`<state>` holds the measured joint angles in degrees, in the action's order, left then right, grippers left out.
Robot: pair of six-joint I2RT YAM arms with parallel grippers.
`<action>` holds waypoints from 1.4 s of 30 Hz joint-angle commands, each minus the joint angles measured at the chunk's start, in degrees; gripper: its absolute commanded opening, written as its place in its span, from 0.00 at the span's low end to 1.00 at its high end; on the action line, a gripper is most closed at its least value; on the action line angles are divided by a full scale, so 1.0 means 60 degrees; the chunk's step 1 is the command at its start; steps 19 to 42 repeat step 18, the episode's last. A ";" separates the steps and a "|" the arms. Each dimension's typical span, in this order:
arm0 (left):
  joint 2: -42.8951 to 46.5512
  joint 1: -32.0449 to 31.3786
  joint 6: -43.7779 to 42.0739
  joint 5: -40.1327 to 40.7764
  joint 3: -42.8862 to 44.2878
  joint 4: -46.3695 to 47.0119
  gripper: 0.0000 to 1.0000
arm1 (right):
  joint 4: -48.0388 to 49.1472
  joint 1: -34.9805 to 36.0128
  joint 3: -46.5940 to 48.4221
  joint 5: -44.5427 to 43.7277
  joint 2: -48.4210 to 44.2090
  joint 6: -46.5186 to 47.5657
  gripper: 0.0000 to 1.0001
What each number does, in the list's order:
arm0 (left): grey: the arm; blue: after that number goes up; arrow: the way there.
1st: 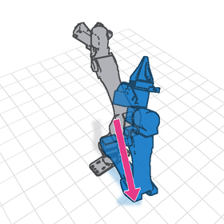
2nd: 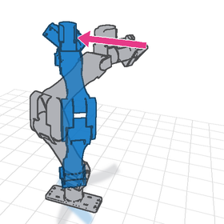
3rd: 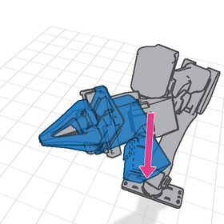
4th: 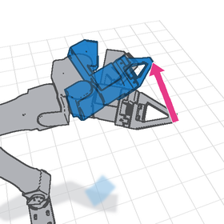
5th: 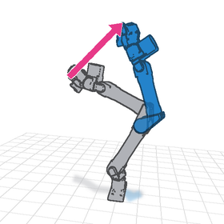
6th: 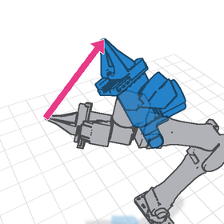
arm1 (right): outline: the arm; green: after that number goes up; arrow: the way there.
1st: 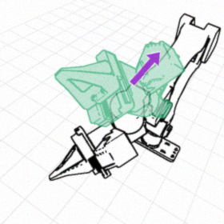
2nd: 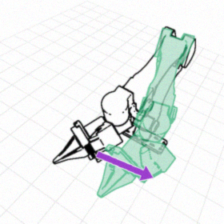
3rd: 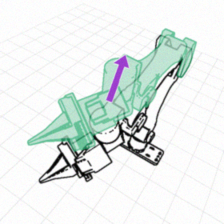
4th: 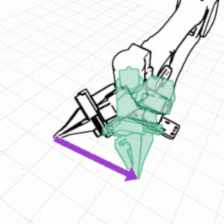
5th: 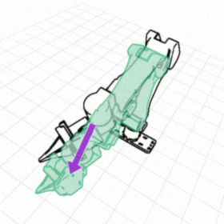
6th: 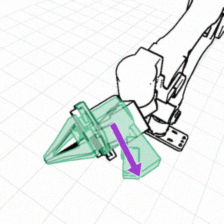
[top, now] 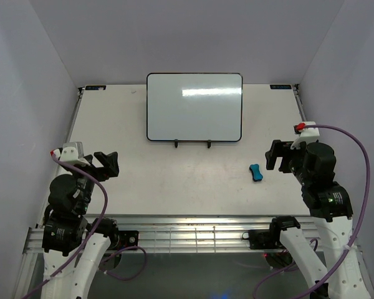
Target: Erase the whiteboard
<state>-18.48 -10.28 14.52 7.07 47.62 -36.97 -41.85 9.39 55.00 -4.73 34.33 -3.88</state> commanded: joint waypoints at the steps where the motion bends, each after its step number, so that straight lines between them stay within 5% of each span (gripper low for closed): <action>1: 0.0077 -0.0088 0.0055 0.0111 0.0033 0.0039 0.98 | 0.0397 0.0003 -0.0099 0.0217 -0.0154 0.0134 0.90; 42: -0.0143 -0.0073 -0.0062 0.0184 0.0267 0.0112 0.98 | 0.0470 0.0003 -0.0071 0.0291 -0.0140 0.0119 0.90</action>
